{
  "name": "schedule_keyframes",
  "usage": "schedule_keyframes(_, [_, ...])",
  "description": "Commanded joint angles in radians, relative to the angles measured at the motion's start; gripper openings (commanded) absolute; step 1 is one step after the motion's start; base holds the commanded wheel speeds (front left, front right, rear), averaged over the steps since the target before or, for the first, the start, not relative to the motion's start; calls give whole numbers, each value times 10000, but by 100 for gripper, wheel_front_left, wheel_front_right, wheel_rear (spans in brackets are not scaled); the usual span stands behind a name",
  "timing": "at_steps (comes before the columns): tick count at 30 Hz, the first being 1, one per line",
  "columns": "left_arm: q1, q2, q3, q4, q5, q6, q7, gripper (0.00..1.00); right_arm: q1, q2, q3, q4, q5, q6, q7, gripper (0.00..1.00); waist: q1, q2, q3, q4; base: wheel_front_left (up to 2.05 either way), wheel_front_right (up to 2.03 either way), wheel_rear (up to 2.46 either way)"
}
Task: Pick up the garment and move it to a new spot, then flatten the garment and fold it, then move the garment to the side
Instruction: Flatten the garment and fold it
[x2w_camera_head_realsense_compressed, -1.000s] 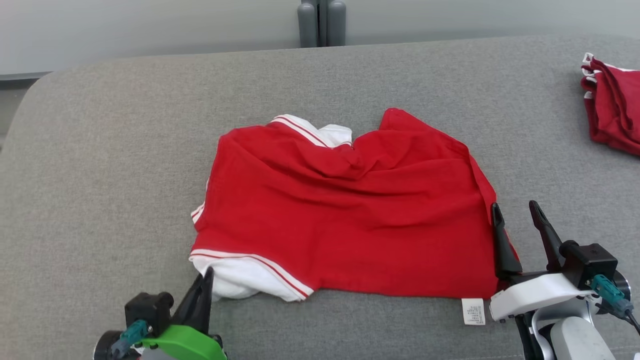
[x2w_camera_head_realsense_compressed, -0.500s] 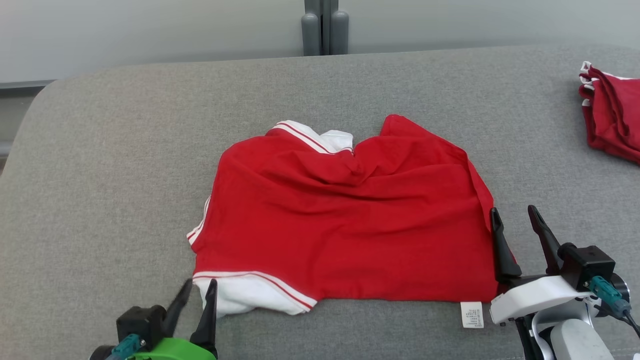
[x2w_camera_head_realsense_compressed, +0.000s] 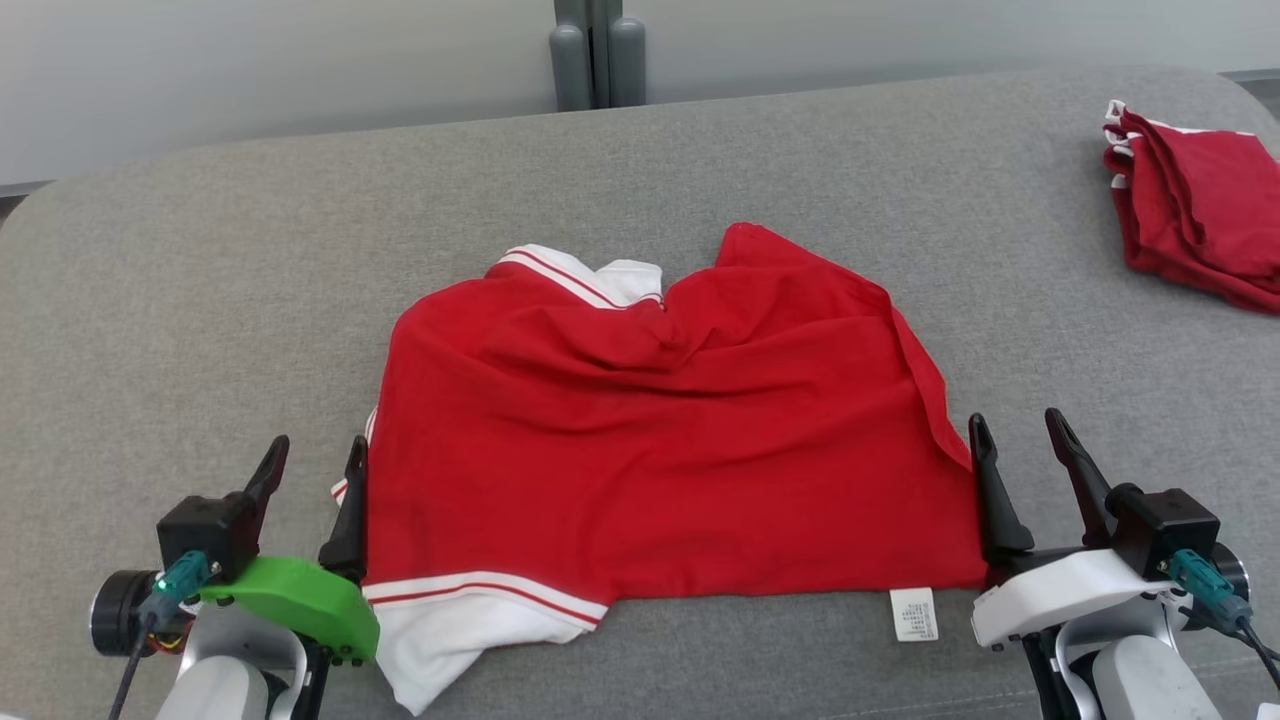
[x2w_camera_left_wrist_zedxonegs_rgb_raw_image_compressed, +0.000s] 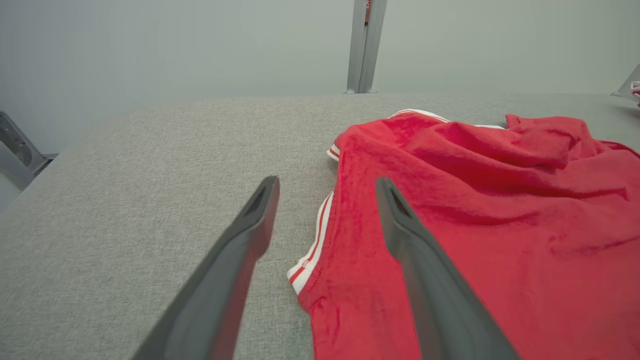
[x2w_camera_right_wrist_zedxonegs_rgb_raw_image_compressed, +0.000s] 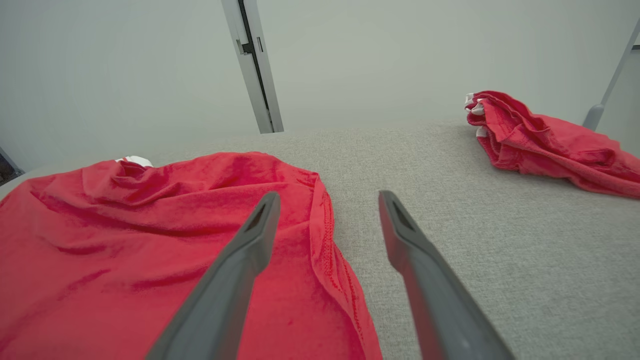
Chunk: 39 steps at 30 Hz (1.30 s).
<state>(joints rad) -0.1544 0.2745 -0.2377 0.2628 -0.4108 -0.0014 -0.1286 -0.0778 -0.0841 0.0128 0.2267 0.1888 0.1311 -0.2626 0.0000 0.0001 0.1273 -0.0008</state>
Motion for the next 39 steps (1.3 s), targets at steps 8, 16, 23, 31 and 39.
schedule_keyframes(8, [-896, 0, -565, 1826, 217, -510, 213, 100, -175, -42, -59, -7, -39, -7, -29, 100, 0, -1, 426, -452, 0, 0, 0])
schedule_keyframes(16, [-1988, -130, -975, 3852, 460, -749, 71, 100, -369, -46, -16, -50, -77, -7, -29, 100, 0, -1, 748, -586, 0, 0, 0])
schedule_keyframes(23, [-3132, -384, -1091, 4976, 405, -937, -516, 0, -482, -80, -51, -74, -81, -7, -29, 100, 0, -1, 923, -611, 0, 0, 0])
schedule_keyframes(31, [-4252, -396, -748, 5264, 514, -686, -1317, 0, -554, -81, -97, -55, -169, -7, -29, 100, 0, -1, 954, -653, 0, 0, 0])
schedule_keyframes(39, [-4117, -581, -406, 5298, 713, -649, -1370, 100, -606, -40, -65, 26, -216, -7, -29, 100, 0, -1, 852, -680, 0, 0, 0])
